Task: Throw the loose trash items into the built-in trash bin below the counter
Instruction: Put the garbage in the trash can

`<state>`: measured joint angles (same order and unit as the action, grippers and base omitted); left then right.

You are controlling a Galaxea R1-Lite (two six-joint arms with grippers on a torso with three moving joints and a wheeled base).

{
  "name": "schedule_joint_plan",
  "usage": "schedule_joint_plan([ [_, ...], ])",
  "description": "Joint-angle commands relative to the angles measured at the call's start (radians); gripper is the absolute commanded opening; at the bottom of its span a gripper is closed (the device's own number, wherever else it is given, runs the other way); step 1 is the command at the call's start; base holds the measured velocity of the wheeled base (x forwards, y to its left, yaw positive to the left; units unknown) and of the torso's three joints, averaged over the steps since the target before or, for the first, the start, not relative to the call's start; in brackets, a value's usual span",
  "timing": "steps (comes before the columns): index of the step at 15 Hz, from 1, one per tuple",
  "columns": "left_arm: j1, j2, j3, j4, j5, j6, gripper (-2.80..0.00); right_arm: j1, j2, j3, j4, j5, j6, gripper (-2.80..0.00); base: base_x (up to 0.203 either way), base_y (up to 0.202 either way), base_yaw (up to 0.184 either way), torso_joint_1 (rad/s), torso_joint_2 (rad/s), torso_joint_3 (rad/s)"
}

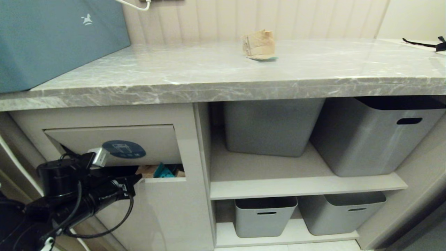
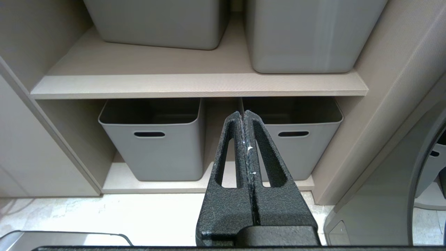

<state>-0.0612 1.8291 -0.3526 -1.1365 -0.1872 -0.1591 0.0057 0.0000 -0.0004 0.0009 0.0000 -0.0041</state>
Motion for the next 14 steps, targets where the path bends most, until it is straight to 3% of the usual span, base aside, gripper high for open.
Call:
schedule_joint_plan([
  [1, -0.003, 0.012, -0.001, -0.006, -0.003, -0.005, -2.8, 0.0, -0.002, 0.0, 0.001, 0.0, -0.001, -2.8, 0.0, 0.0, 0.0, 0.0, 0.0, 0.0],
  [14, -0.058, 0.081, -0.043, -0.009, 0.0, -0.01, -2.8, 0.0, -0.002, 0.0, 0.001, 0.0, -0.001, -2.8, 0.0, 0.0, 0.0, 0.0, 0.0, 0.0],
])
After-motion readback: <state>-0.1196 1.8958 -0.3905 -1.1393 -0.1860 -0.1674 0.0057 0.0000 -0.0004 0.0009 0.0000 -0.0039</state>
